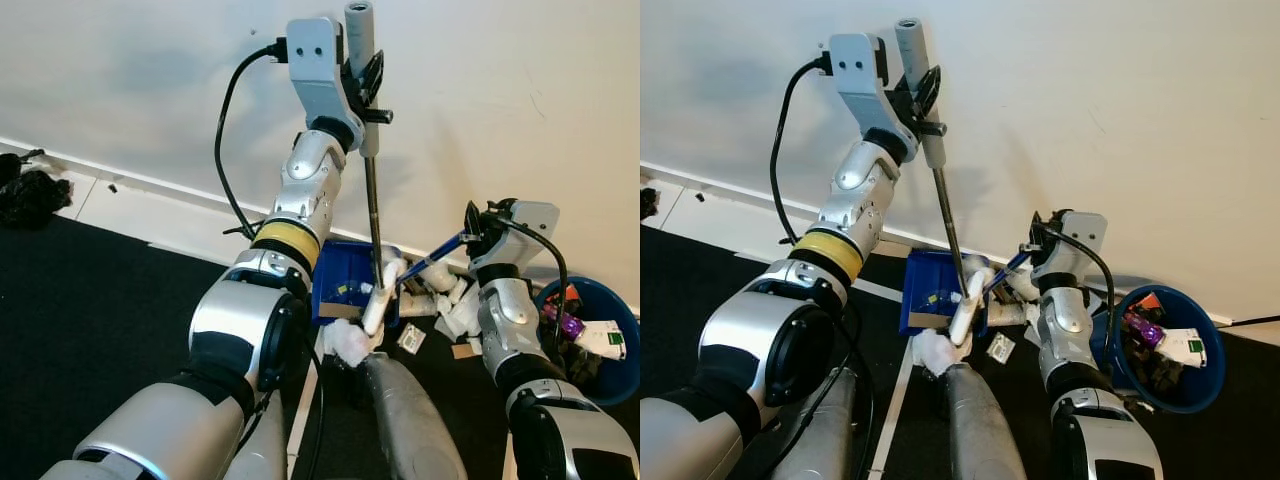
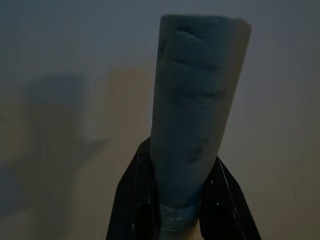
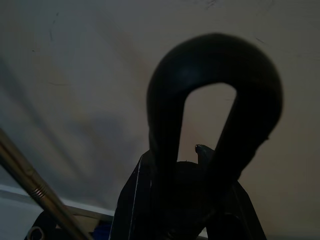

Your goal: Sweep floor

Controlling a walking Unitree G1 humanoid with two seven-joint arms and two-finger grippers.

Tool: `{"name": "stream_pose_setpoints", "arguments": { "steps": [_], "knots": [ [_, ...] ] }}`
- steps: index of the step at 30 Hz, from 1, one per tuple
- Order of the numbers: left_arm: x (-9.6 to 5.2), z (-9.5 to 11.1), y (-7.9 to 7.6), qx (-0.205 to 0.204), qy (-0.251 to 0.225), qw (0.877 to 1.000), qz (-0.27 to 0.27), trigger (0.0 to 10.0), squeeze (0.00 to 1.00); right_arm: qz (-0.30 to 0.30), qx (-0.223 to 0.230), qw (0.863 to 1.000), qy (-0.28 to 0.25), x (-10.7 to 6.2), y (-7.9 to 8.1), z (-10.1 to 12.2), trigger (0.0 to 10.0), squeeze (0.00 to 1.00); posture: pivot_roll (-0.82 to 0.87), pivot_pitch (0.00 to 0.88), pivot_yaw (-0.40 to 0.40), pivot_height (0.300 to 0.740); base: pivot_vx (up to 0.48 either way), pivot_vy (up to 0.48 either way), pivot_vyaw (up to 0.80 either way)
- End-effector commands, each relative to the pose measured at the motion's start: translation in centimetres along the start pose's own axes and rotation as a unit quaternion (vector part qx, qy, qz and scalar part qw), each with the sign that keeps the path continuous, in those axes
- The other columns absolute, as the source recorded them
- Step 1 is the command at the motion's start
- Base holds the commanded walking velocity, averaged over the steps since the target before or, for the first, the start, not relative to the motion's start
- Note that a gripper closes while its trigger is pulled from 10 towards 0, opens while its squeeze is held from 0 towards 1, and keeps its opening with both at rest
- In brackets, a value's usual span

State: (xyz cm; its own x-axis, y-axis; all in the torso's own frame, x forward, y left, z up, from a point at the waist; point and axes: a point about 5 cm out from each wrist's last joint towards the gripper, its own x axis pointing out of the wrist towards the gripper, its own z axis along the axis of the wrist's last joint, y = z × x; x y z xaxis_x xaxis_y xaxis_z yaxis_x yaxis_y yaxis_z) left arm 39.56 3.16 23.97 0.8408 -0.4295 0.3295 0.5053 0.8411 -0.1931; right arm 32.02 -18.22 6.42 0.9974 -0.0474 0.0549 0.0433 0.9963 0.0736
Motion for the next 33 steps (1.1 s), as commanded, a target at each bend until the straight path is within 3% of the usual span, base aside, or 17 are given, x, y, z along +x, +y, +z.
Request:
{"name": "stream_pose_setpoints", "arguments": {
  "steps": [1, 4, 5, 6, 7, 9, 11, 12, 13, 14, 16, 17, 19, 20, 22, 27, 33],
  "knots": [
    [1.4, 1.0, -4.3, -0.022, -0.019, 0.998, -0.064, 10.0, 0.00, -0.006, 0.012, 0.988, 0.155, -3.5, 0.2, -5.5, 10.0, 0.00, 0.01, 0.324, -0.044, 0.740, 0.000, 0.000, 0.00],
    [1.4, 1.0, -3.7, 0.011, -0.003, 0.997, -0.077, 10.0, 0.00, -0.006, 0.013, 0.988, 0.156, -3.4, 0.3, -5.5, 10.0, 0.00, 0.01, 0.317, -0.043, 0.740, 0.000, 0.000, 0.00],
    [1.1, 1.6, -2.4, 0.047, -0.003, 0.995, -0.084, 10.0, 0.00, -0.005, 0.014, 0.988, 0.156, -3.3, 0.4, -5.4, 10.0, 0.00, 0.03, 0.301, -0.045, 0.740, 0.000, 0.000, 0.00],
    [0.7, 3.3, 0.0, 0.090, -0.008, 0.992, -0.089, 10.0, 0.00, -0.005, 0.015, 0.987, 0.157, -3.1, 0.4, -5.3, 10.0, 0.00, 0.04, 0.292, -0.046, 0.740, 0.000, 0.000, 0.00],
    [0.5, 4.1, 1.1, 0.111, -0.010, 0.990, -0.086, 10.0, 0.00, -0.004, 0.015, 0.987, 0.158, -3.1, 0.5, -5.3, 10.0, 0.00, 0.04, 0.286, -0.048, 0.740, 0.000, 0.000, 0.00],
    [0.4, 4.5, 1.6, 0.120, -0.010, 0.989, -0.083, 10.0, 0.00, -0.003, 0.015, 0.987, 0.159, -3.0, 0.5, -5.3, 10.0, 0.00, 0.05, 0.285, -0.049, 0.740, 0.000, 0.000, 0.00],
    [-0.3, 5.5, 3.9, 0.174, 0.003, 0.983, -0.065, 10.0, 0.00, -0.001, 0.014, 0.987, 0.163, -3.1, 0.5, -5.5, 10.0, 0.00, 0.05, 0.283, -0.050, 0.740, 0.000, 0.000, 0.00],
    [-0.3, 5.5, 3.9, 0.174, 0.003, 0.983, -0.065, 10.0, 0.00, -0.001, 0.014, 0.987, 0.163, -3.1, 0.5, -5.5, 10.0, 0.00, 0.05, 0.283, -0.050, 0.740, 0.000, 0.000, 0.00],
    [-1.5, 6.2, 7.2, 0.234, 0.038, 0.971, -0.009, 10.0, 0.00, 0.001, 0.013, 0.986, 0.167, -3.2, 0.7, -5.6, 10.0, 0.00, 0.06, 0.281, -0.052, 0.740, 0.000, 0.000, 0.00],
    [-1.5, 6.2, 7.2, 0.234, 0.038, 0.971, -0.009, 10.0, 0.00, 0.001, 0.013, 0.986, 0.167, -3.2, 0.7, -5.6, 10.0, 0.00, 0.06, 0.281, -0.052, 0.740, 0.000, 0.000, 0.00],
    [-2.9, 6.9, 10.4, 0.274, 0.062, 0.958, 0.062, 10.0, 0.00, 0.003, 0.012, 0.986, 0.169, -3.3, 0.8, -5.7, 10.0, 0.00, 0.07, 0.279, -0.051, 0.740, 0.000, 0.000, 0.00],
    [-2.9, 6.9, 10.4, 0.274, 0.062, 0.958, 0.062, 10.0, 0.00, 0.003, 0.012, 0.986, 0.169, -3.3, 0.8, -5.7, 10.0, 0.00, 0.07, 0.279, -0.051, 0.740, 0.000, 0.000, 0.00],
    [-4.3, 7.6, 12.8, 0.288, 0.069, 0.947, 0.126, 10.0, 0.00, 0.004, 0.012, 0.985, 0.171, -3.3, 0.9, -5.7, 10.0, 0.00, 0.07, 0.278, -0.052, 0.740, 0.000, 0.000, 0.00],
    [-4.3, 7.6, 12.8, 0.288, 0.069, 0.947, 0.126, 10.0, 0.00, 0.004, 0.012, 0.985, 0.171, -3.3, 0.9, -5.7, 10.0, 0.00, 0.07, 0.278, -0.052, 0.740, 0.000, 0.000, 0.00],
    [-6.2, 8.3, 15.0, 0.284, 0.050, 0.940, 0.182, 10.0, 0.00, 0.007, 0.011, 0.985, 0.174, -3.4, 1.0, -5.8, 10.0, 0.00, 0.07, 0.279, -0.057, 0.740, 0.000, 0.000, 0.00],
    [-7.3, 8.4, 14.8, 0.277, -0.013, 0.945, 0.171, 10.0, 0.00, 0.011, 0.008, 0.984, 0.176, -3.4, 0.8, -5.9, 10.0, 0.00, 0.07, 0.285, -0.069, 0.740, 0.000, 0.000, 0.00],
    [-7.4, 5.1, 14.0, 0.289, -0.004, 0.946, 0.145, 10.0, 0.00, 0.015, 0.004, 0.985, 0.170, -3.5, 0.7, -5.8, 10.0, 0.00, 0.03, 0.308, -0.071, 0.740, 0.000, 0.000, 0.00]
  ]
}}
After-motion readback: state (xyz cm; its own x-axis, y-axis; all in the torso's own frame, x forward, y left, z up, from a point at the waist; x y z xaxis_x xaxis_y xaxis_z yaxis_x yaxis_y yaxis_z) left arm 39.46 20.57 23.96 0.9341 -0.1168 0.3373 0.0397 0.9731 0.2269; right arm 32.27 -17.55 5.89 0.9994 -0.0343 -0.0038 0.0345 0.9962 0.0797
